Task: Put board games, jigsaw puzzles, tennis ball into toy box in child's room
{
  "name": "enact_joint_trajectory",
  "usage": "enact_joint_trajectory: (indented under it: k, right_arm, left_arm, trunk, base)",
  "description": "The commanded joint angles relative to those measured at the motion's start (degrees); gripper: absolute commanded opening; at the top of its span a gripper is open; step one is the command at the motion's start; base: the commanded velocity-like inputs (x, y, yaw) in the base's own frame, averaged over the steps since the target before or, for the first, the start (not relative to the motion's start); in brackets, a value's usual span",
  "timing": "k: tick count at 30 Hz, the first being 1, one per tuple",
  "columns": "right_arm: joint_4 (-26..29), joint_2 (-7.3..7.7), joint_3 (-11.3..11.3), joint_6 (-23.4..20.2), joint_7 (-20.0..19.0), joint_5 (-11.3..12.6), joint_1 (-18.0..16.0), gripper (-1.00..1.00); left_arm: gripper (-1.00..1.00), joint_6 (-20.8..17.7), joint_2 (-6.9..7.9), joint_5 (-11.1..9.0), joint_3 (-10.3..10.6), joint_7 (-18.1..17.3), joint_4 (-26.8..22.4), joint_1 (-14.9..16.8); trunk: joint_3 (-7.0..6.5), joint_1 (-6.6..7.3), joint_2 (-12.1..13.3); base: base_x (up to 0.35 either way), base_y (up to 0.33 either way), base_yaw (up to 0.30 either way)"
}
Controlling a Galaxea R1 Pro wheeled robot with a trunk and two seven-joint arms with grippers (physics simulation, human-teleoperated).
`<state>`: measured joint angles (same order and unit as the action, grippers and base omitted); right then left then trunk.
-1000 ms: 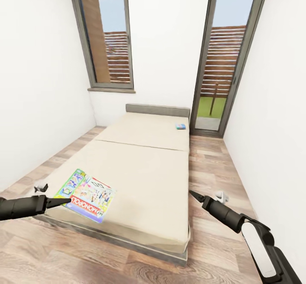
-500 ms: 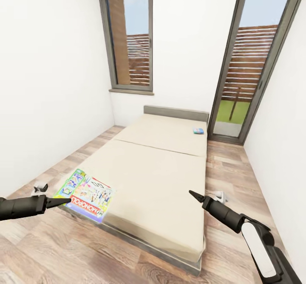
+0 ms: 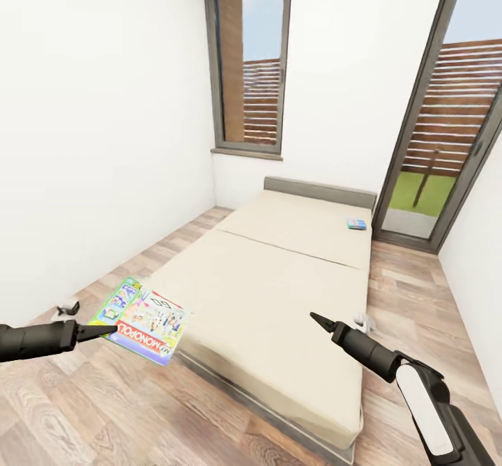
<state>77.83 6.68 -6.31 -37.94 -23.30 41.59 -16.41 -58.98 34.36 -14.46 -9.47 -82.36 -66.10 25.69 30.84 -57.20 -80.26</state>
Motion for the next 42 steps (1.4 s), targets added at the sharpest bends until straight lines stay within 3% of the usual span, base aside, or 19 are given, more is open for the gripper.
enact_joint_trajectory:
  k: [1, 33, 42]
  right_arm:
    - [0.04, 0.00, -0.10, -0.38, -0.09, 0.16, -0.02, 1.00]
    - [-0.05, -0.03, -0.19, -0.32, -0.38, 0.09, -0.02, 1.00]
    - [-1.33, -0.09, -0.27, -0.30, -0.34, 0.01, -0.02, 1.00]
  left_arm:
    - [-1.00, -0.61, -0.06, -0.13, 0.01, -0.13, 0.01, 0.06]
    - [-1.00, -0.61, -0.29, -0.04, 0.02, 0.03, 0.01, 0.06]
    - [-1.00, -0.61, -0.57, -0.11, 0.06, 2.08, 0.01, 0.06]
  trunk:
    - [-0.15, 0.23, 0.38]
    - [-6.67, 7.26, 13.22]
    - [-8.50, 9.23, 16.83]
  base:
    - [0.000, 0.000, 0.278]
    - [0.000, 0.000, 0.278]
    - [0.000, 0.000, 0.279]
